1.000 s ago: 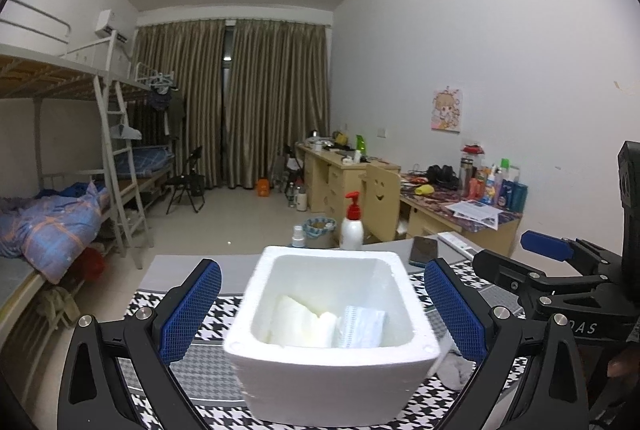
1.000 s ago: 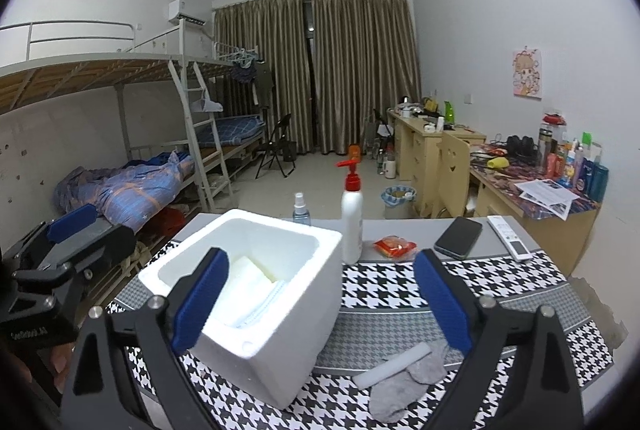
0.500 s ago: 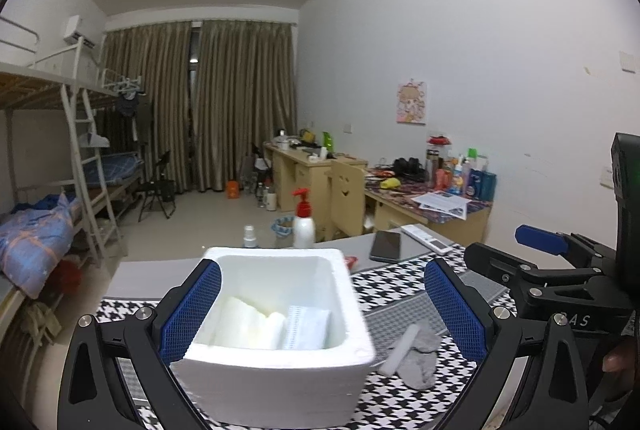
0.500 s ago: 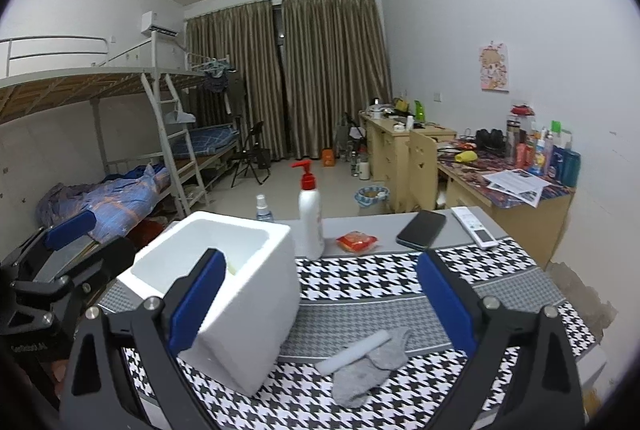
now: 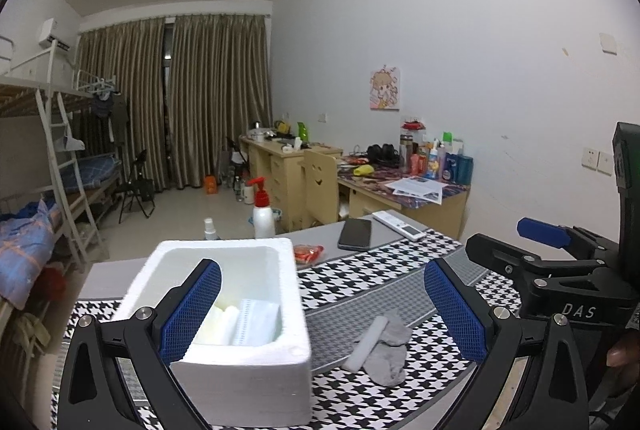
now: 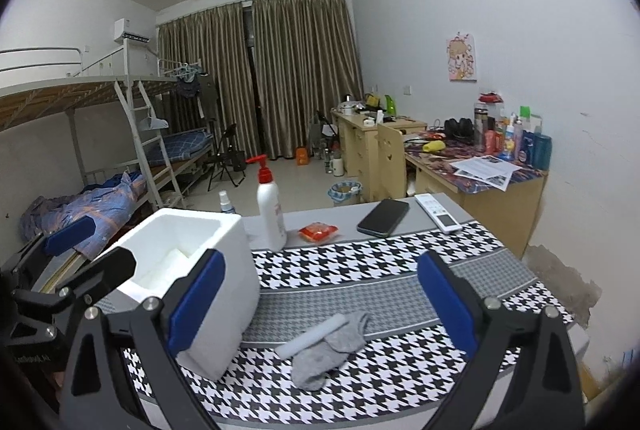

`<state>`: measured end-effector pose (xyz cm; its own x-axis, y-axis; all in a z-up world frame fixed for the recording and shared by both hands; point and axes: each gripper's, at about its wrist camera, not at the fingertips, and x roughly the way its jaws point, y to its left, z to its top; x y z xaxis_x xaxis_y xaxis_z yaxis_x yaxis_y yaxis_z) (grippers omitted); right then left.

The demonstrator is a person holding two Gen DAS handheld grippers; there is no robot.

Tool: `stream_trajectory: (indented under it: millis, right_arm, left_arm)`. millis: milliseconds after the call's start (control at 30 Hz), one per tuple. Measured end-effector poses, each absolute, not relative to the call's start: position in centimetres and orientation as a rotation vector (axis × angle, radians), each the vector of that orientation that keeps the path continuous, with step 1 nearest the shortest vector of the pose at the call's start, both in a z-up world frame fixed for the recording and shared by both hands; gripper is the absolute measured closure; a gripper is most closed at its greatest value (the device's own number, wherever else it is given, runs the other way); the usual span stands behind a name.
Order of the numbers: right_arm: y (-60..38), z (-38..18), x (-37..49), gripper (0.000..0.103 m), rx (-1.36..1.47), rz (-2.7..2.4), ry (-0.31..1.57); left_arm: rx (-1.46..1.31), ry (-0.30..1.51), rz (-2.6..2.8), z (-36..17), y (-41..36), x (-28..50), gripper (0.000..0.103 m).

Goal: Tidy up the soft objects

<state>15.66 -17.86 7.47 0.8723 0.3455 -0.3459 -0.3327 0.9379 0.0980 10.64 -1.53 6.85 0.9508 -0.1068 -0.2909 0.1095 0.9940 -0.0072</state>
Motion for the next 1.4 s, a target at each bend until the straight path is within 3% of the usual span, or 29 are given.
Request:
stream_trajectory:
  millis: [1400]
  right_arm:
    - [-25.7,3.3,16.3,0.004,0.102,0.228,0.467]
  left_arm:
    - [0.054,0.441,-0.158,2.8,-8.7,14.4,0.001]
